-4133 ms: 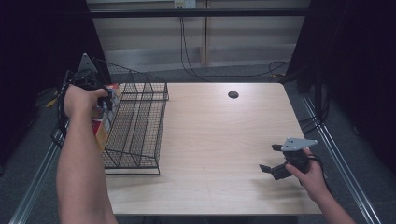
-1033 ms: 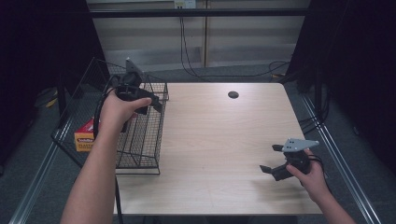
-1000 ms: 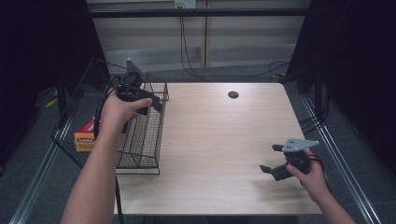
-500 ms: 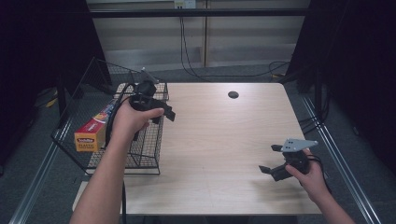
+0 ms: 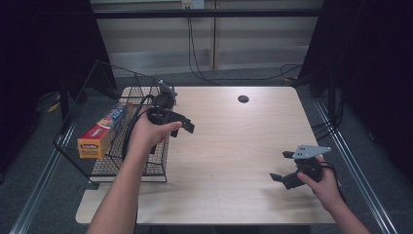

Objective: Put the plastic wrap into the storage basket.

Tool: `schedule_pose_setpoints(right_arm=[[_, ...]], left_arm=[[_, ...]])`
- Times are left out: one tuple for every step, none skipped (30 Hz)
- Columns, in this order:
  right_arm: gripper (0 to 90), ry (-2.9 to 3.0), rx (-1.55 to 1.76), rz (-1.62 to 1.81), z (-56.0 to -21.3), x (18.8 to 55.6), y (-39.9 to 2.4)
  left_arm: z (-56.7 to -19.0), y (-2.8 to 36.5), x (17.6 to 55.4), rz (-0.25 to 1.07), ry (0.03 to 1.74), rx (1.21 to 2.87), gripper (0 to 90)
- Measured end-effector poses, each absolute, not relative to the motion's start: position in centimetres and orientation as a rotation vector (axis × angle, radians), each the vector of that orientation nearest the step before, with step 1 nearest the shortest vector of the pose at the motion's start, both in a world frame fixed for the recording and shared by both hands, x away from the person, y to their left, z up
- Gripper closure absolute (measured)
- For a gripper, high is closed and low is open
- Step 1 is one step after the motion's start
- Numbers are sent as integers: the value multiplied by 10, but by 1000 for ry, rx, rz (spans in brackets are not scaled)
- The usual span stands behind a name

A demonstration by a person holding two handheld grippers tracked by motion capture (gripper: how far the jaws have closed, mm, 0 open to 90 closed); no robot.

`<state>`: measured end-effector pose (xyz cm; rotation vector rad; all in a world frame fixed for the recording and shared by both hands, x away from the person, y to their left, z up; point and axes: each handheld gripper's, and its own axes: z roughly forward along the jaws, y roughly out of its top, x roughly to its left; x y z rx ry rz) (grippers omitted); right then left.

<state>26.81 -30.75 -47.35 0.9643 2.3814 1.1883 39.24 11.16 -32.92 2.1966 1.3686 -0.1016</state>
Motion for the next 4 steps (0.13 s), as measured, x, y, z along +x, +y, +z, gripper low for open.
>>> schedule_pose_setpoints(right_arm=[[18,2381,968,1188,-474,268,-307],[18,2380,969,1188,-474,268,-307],[18,2380,968,1188,-474,268,-307],[18,2380,968,1188,-474,268,-307]], left_arm=[[-332,108,391,-109,1359,2203,194],[-333,107,391,-109,1344,2209,192],[-334,106,391,-108,1336,2215,190],[-334,106,391,-108,1336,2215,187]])
